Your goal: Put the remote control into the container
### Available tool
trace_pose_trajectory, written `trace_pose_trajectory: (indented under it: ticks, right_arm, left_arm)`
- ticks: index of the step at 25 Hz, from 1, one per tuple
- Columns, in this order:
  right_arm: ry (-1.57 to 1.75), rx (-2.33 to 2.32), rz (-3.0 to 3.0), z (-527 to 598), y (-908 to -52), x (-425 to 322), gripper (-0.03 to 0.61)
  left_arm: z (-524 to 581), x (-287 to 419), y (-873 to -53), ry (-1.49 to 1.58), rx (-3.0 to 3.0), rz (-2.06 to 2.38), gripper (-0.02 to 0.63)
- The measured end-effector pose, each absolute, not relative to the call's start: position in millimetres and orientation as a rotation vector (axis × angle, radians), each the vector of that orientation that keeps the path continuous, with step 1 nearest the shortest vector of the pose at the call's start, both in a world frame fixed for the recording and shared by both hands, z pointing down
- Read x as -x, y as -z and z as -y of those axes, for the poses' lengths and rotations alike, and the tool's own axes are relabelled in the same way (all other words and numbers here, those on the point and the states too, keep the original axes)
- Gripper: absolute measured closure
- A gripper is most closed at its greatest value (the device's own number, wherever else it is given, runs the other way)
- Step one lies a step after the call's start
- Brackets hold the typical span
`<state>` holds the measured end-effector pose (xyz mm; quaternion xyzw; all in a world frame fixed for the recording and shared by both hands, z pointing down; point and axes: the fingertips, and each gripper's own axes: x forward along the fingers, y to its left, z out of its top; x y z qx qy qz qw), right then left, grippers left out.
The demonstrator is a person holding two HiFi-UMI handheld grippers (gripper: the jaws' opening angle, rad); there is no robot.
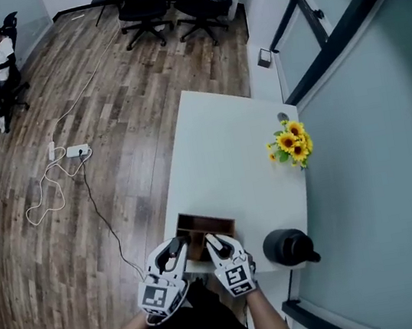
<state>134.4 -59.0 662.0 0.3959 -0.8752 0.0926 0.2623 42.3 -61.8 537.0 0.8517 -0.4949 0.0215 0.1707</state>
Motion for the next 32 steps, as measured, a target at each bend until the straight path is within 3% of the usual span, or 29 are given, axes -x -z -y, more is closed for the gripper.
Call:
trace_pose_trajectory:
  ticks: [32]
  right_arm:
    - [-0.236,-1.128,2.288,59.6,-675.4,-136.1,0.488]
  left_arm:
    - [51.7,-39.5,-537.7,-0.047,-2.437,1.368,0.512]
